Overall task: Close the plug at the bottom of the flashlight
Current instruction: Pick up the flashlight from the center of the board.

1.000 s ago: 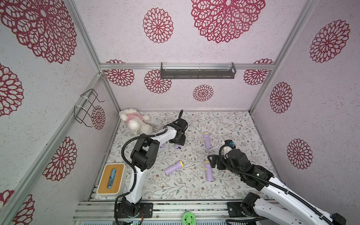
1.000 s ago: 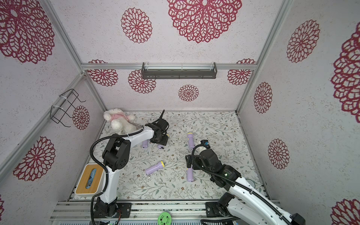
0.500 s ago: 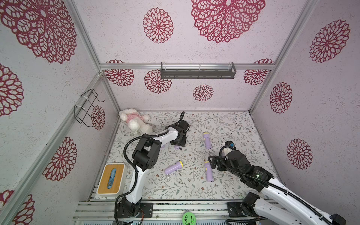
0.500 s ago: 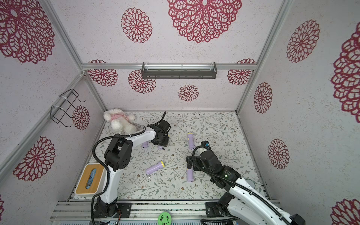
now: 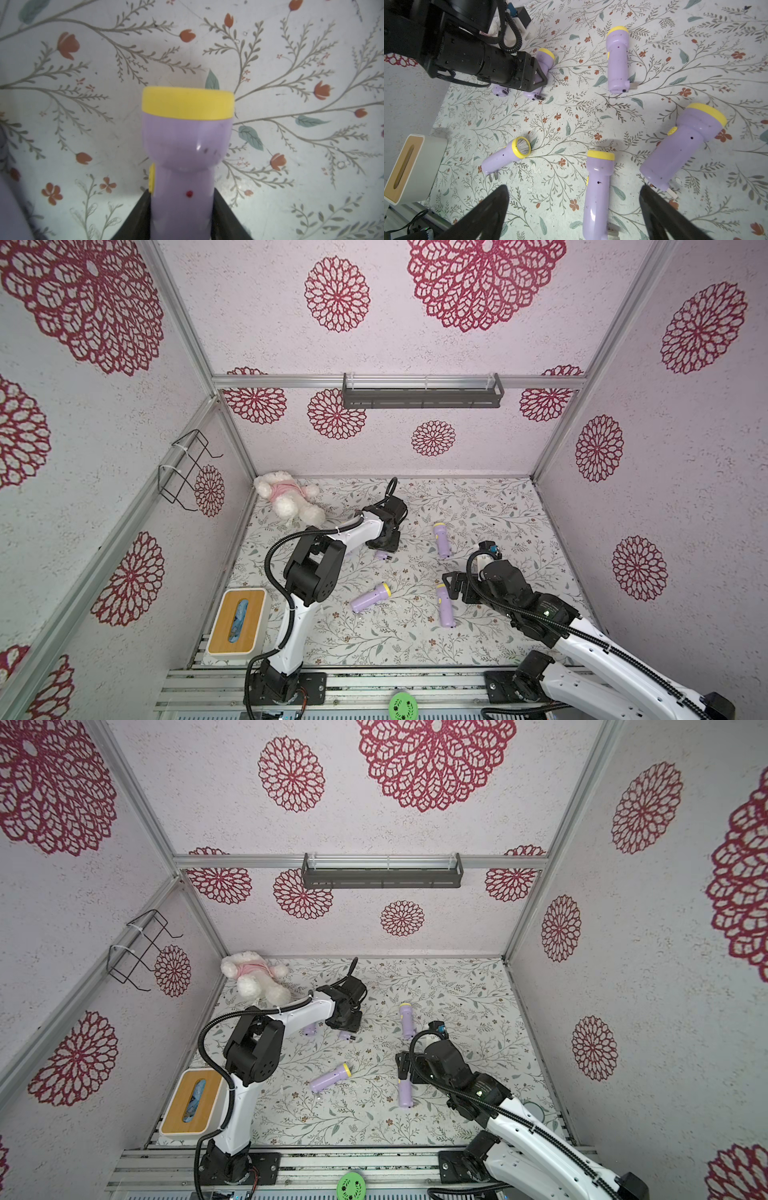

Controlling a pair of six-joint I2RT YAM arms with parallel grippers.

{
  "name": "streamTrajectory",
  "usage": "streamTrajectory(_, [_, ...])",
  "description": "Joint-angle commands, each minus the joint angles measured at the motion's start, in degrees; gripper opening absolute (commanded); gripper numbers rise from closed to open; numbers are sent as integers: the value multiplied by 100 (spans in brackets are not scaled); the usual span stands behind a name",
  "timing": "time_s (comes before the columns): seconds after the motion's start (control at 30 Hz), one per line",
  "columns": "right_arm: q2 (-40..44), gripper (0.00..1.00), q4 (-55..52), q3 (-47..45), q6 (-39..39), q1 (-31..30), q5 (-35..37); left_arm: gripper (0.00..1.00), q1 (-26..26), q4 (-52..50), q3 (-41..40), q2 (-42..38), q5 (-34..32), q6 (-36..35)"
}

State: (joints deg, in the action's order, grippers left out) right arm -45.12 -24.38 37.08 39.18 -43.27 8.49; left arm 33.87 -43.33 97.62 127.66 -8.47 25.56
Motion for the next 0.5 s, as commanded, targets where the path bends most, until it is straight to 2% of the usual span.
streamTrajectory(0.0, [35, 99, 130, -34, 159, 11, -58, 42, 6, -42, 127, -1, -76, 85])
streamTrajectory(0.2, [0, 99, 48, 36, 64, 12, 29, 39, 55, -86, 119, -20, -129, 130])
streamTrajectory(0.37, [-52, 99, 106, 35, 48, 12, 3, 22, 59, -41, 91, -196, -184, 217])
streamTrajectory(0.47, [-188, 99, 117, 107, 2, 18, 3, 6, 59, 73, 17, -500, -103, 354])
